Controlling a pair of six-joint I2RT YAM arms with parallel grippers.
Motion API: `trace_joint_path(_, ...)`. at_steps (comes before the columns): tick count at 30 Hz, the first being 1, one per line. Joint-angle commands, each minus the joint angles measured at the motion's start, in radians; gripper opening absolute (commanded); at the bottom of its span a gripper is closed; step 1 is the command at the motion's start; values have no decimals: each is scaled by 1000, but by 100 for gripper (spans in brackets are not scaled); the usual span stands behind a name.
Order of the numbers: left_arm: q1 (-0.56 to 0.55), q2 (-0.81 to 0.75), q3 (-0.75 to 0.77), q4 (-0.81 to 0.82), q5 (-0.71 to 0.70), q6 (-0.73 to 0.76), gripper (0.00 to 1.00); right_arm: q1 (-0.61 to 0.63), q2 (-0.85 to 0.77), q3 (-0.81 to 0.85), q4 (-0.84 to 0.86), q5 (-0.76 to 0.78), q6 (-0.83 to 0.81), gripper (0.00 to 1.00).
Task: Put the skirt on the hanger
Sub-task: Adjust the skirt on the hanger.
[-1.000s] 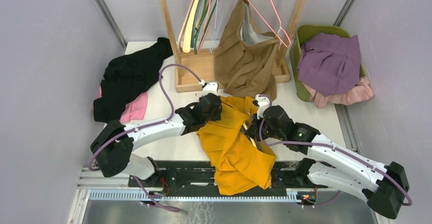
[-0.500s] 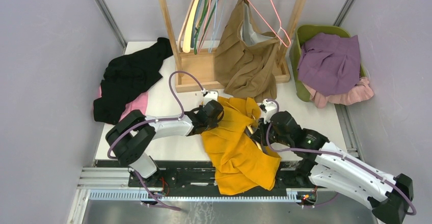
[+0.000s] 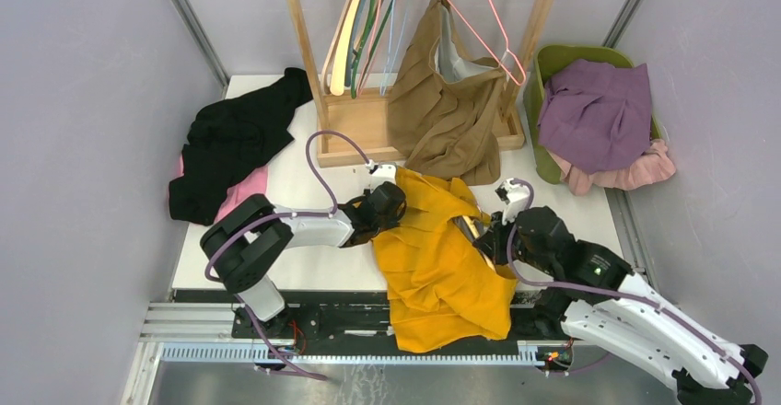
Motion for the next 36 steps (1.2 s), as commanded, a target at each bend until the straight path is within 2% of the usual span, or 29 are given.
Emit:
trace_joint_path(1, 5, 41, -46, -19, 10, -34, 21, 2, -55, 141, 14, 97, -22, 1)
trace_joint_path(7, 5, -29, -37, -70, 9, -34, 22, 3, -47, 204, 20, 73, -41, 1)
trace_joint_path(15, 5, -285, 42, -280, -22, 1, 34, 2, 6, 272, 83, 30, -49, 1)
trace_joint_path(20, 5, -430, 102, -393, -25, 14, 36, 3, 53, 354, 116, -1, -53, 1)
trace_joint_path(29, 5, -582, 121, -480, -44, 13, 38, 3, 180, 646, 34, -48, -71, 1)
trace_joint_path(36, 4, -648, 142, -527, -50, 17, 39, 3, 244, 962, -154, -19, -97, 1)
